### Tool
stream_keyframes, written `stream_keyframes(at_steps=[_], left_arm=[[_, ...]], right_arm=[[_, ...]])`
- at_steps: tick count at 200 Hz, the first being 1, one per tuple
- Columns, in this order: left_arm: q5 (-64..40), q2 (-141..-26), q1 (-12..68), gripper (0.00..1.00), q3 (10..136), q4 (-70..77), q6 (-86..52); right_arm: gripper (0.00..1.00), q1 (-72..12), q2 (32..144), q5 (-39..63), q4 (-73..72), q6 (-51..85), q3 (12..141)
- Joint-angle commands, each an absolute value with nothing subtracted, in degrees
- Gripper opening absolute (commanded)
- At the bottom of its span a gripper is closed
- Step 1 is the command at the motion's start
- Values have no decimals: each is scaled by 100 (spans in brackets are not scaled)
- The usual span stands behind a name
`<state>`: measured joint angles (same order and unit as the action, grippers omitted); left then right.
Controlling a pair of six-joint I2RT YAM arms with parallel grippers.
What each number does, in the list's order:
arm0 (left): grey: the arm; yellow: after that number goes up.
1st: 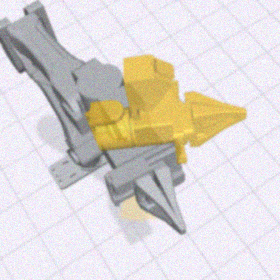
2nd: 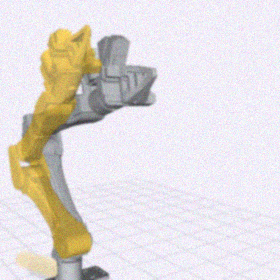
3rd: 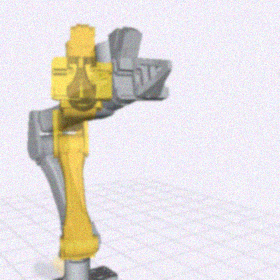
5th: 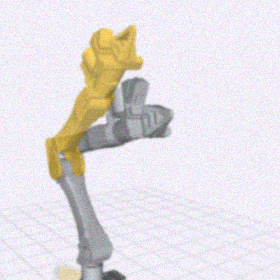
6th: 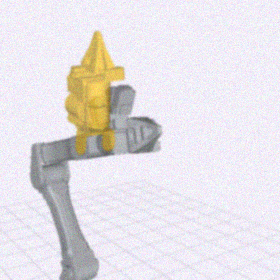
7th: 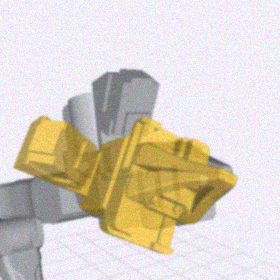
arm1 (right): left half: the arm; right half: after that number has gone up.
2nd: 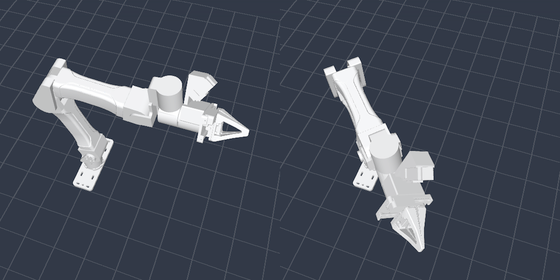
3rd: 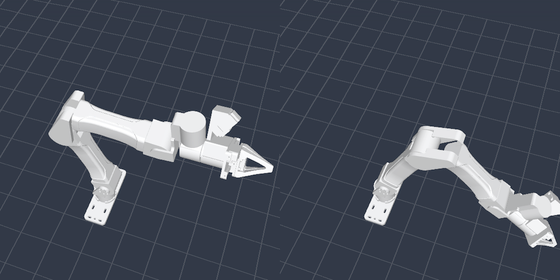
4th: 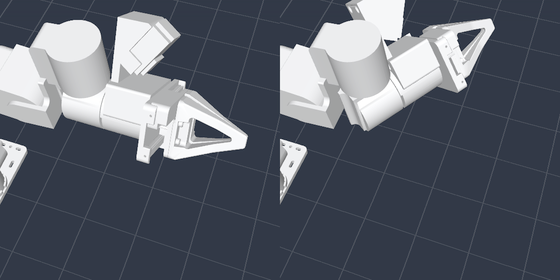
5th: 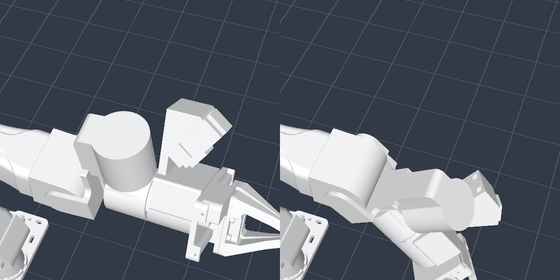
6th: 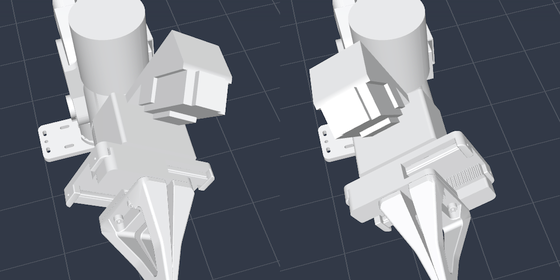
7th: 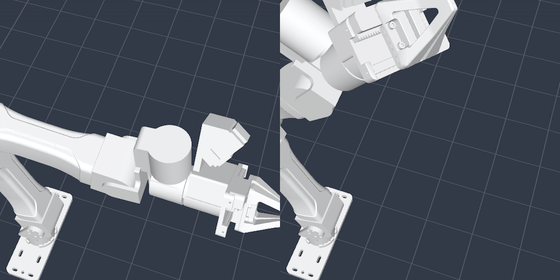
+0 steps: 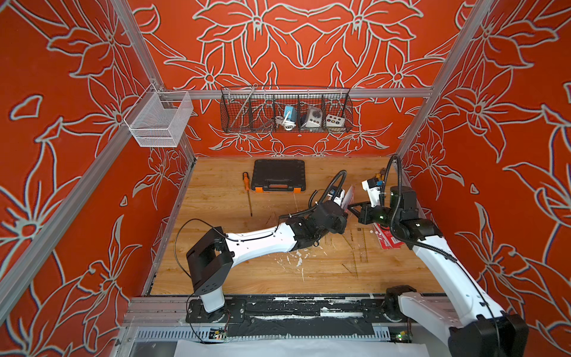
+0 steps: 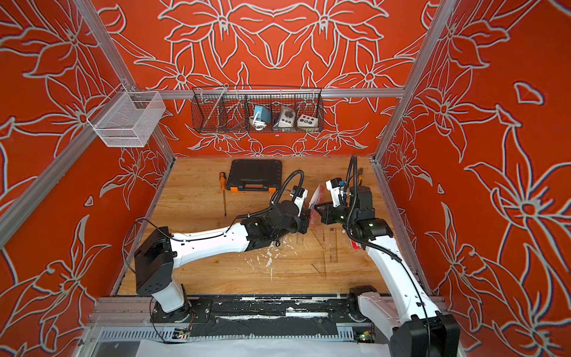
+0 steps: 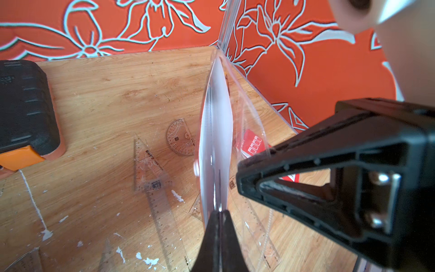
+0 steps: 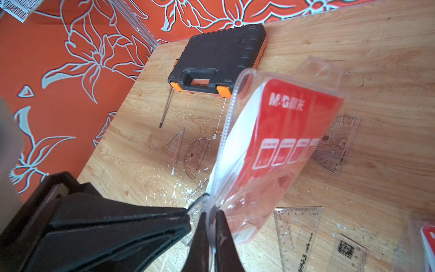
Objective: Open the ruler set and take out the ruler
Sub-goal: Take out the ruler from the ruler set bag, then place the ruler at the center of the board.
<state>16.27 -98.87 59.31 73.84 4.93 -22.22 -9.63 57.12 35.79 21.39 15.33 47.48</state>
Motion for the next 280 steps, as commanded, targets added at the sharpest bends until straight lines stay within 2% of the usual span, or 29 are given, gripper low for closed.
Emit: stream_keyframes(at_steps=[1,91,158,182,226,280], left_arm=[[1836,-9801,5959,0,7548,482,-2130],[2058,-9545,5959,0,7711,546,-2050],[1937,-8157,5917,0,6924,339,-1902],[1310,-7408,5737,0,6420,403,-2067],[-751,-6598,5114,0,5354,501,-2644],[-2178,-6689,4974,0,4097,1208,-3175]], right_arm=[[0,-984,5772,3503,2064,1425,4685],[0,-989,5851,3380,1860,1450,4469],[0,-982,5841,3089,1962,1373,4505],[0,-977,5862,3015,2049,1305,4559],[0,-978,5835,3007,2159,1265,4654],[0,-977,5756,2988,2324,1216,4744]])
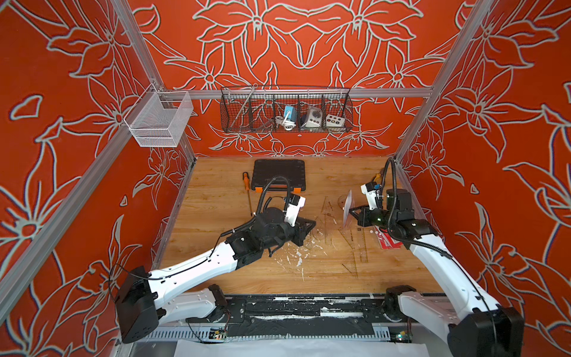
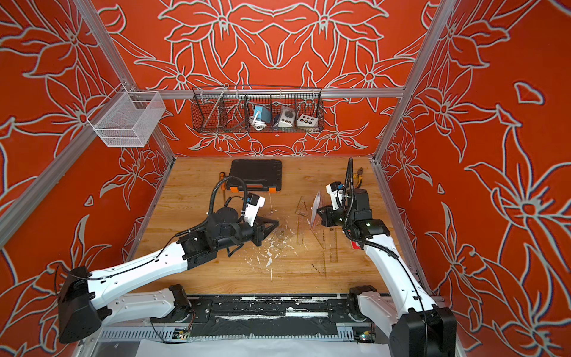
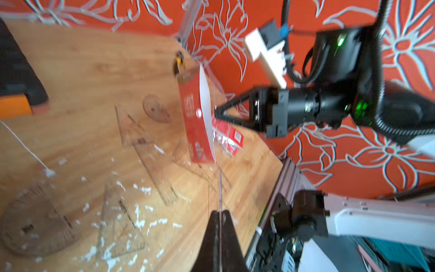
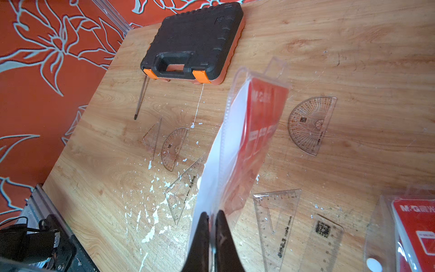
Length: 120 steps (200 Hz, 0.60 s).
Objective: Open the ruler set and take out the ruler
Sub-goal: Place the ruler at the center of the board.
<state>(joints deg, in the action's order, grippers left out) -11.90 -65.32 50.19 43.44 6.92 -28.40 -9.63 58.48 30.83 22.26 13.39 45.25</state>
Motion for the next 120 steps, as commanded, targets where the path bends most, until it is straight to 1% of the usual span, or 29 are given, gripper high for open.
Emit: stream_keyframes(at_steps=[1,23,61,120], left_arm=[[-2201,-6702,4979,0,4083,1233,-3187],[-2554,-6934,4975,0,3718,1704,-3491],[-2637,-7262,4975,0,3060,2416,-3882],[-2873,-8372,4973,0,2919,3459,-4226]], right_arm=[[0,-981,5757,2988,2326,1219,4745],[0,-980,5709,2991,2370,1214,4754],[0,-977,5669,2948,2426,1198,4764],[0,-980,5638,2934,2498,1158,4796]])
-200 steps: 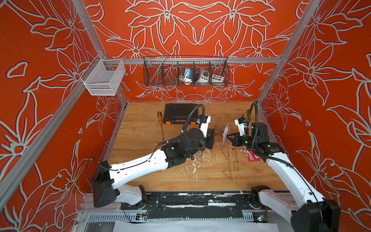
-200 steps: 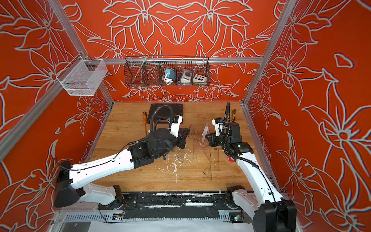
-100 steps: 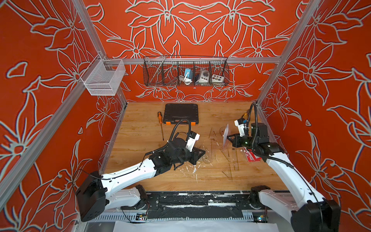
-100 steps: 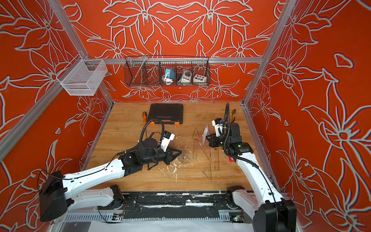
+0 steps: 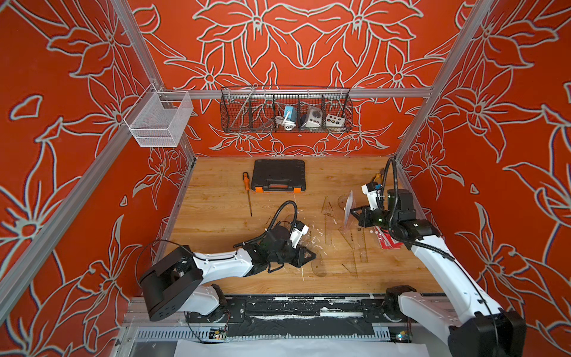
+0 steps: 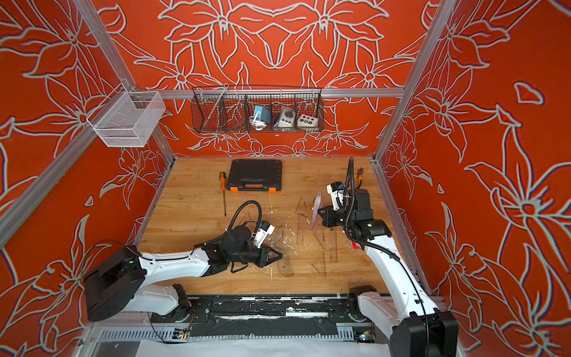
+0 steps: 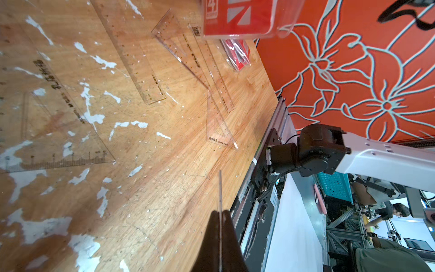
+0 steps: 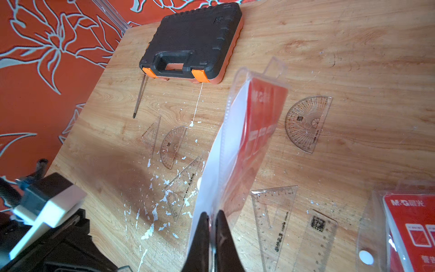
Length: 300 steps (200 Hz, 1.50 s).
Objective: Open the ruler set and take out the ruler
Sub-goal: Place the ruler at the center of the board.
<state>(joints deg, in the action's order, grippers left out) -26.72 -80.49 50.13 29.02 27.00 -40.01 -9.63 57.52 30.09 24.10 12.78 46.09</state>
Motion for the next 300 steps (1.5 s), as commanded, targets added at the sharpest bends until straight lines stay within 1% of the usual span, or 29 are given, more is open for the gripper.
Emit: stream_keyframes(at_steps=[1,73,118,123,151,202,212,237,261,281,300], left_arm=[[-2873,-8396,4974,0,2923,3470,-4227],[-3024,-9680,4977,0,3410,3858,-4373],[-2833,-10087,4966,0,3452,3877,-4395],[-2802,-10096,4966,2,3450,3863,-4390],[-2716,-10083,4923,10,3474,3760,-4333],[-2830,-9901,4757,17,3634,3565,-4200],[-2788,-9859,4755,19,3729,3412,-4113],[-2635,-9650,4724,21,3942,3099,-3961],[-2209,-9211,4745,26,4361,2610,-3718],[-1515,-8890,4886,27,4863,2078,-3322],[-808,-8742,5098,27,5192,1922,-3072]], right_arm=[[0,-982,5640,2930,2497,1155,4798],[0,-981,5611,2944,2560,1120,4843],[0,-984,5565,2909,2610,1087,4843],[0,-976,5563,2910,2611,1082,4834],[0,-976,5524,2909,2602,1073,4790],[0,-977,5494,2939,2616,1071,4746],[0,-977,5493,2952,2619,1058,4753],[0,-977,5477,3009,2641,1056,4755],[0,-979,5467,3084,2619,1045,4746],[0,-981,5480,3093,2590,1047,4746],[0,-977,5493,3151,2520,1081,4738]])
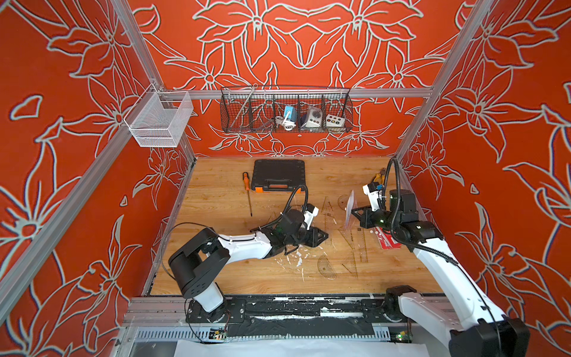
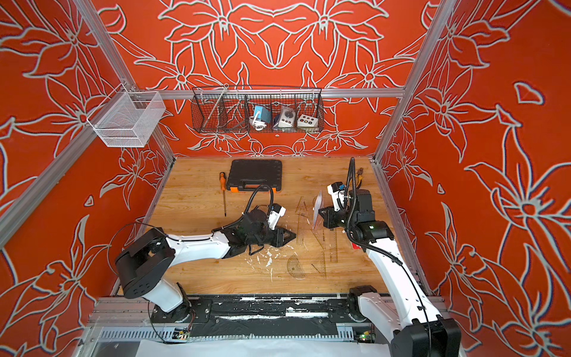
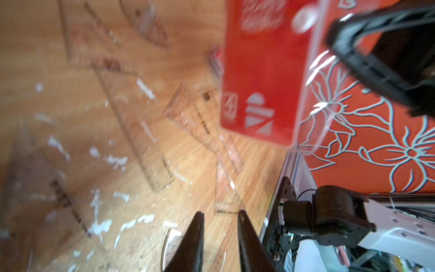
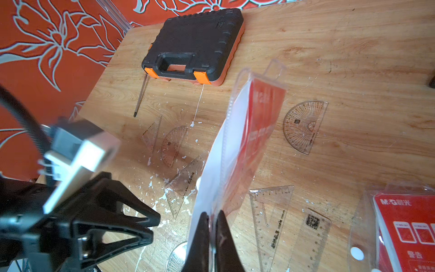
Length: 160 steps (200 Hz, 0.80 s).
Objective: Open the ruler set and take out the ruler
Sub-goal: Place the ruler at the center of the board, then take out the ruler from the ruler set bag.
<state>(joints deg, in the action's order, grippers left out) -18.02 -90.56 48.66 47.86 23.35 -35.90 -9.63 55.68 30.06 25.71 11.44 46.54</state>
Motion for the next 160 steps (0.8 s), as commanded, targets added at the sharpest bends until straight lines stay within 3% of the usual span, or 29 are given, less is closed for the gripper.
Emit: stream_keyframes(at_steps=[1,33,160], left_arm=[[-791,-8739,5111,27,5198,1932,-3065],[-108,-8779,5359,26,5432,2147,-2911],[-473,-9560,5498,9,6652,2083,-2697]], right_arm=[[0,-976,5493,3153,2521,1085,4738],[0,-984,5493,3395,2386,1095,4693],[0,-990,5441,3850,2279,872,4622]])
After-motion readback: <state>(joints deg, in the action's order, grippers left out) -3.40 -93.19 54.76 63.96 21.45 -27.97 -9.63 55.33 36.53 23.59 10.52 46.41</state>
